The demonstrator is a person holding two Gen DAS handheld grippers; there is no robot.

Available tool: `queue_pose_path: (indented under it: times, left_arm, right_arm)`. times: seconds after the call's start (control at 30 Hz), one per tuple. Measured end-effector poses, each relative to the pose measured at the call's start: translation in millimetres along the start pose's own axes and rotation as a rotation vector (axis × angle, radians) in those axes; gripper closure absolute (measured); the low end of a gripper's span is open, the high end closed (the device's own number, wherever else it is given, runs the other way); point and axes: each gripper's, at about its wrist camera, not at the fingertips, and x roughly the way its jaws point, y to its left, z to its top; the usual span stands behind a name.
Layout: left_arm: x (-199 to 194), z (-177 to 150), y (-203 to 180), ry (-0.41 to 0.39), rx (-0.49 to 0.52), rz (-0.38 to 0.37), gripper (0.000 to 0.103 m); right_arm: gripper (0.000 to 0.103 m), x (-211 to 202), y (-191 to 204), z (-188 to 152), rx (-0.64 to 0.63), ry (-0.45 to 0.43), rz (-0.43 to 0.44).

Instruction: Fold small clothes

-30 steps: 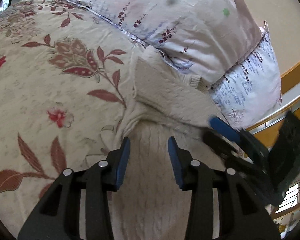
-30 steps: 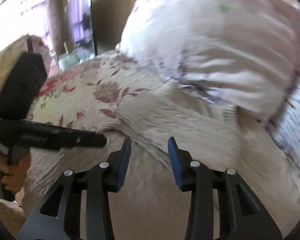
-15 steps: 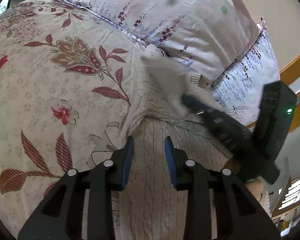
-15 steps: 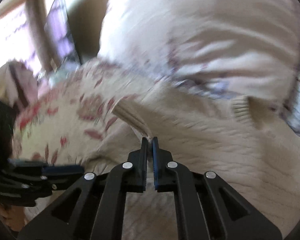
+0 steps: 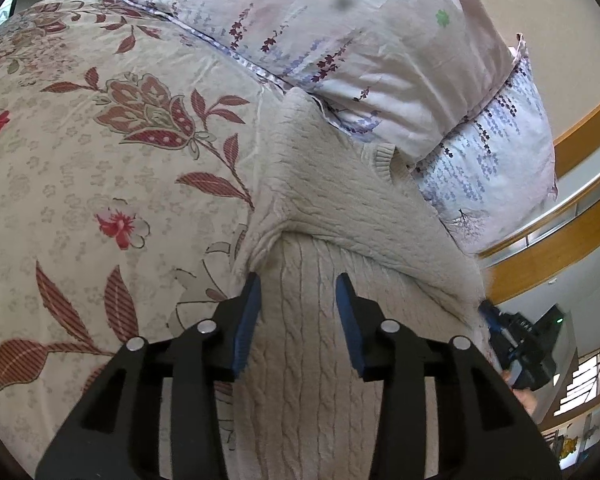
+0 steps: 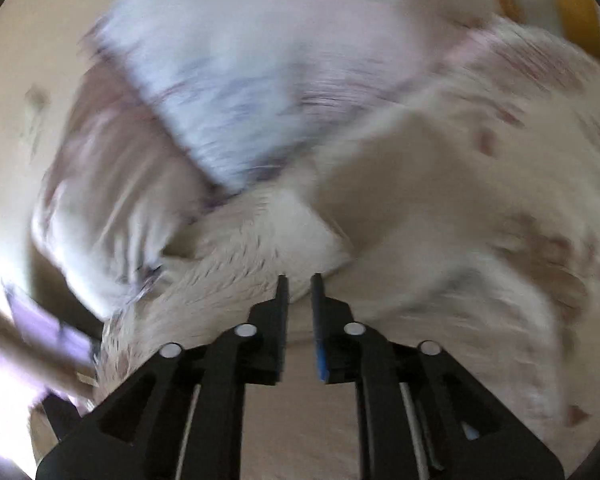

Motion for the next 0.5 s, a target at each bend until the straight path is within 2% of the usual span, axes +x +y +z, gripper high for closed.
queue_pose_path:
  times: [0.07,0.1,0.23,0.33,0.5]
  left_arm:
    - [0,0,-1,0.005,0.001,-0.003,0.058]
    - [0,0,-2,0.009,0.002,-0.007,0.056]
    - [-3,-2,-3,0.013,0.007,-0.012,0.054]
    - [-3,-2,-3,0.015,0.015,-0.01,0.054]
    - [-3,-2,-4,0.017,0.02,-0.005,0.054]
  right_arm:
    - [0.06,-6,-11,6,0.054,-0.015,0.004]
    - [0.056,-8,-14,12,0.071,-0.02,0.009]
    - [0.056,1,-12,24,0.094,0.021,0.035]
    - [0.057,17,-11,28,0.092,0.06,0.005]
    - [0.07,45,-8,25,0.08,0.111,-0.024]
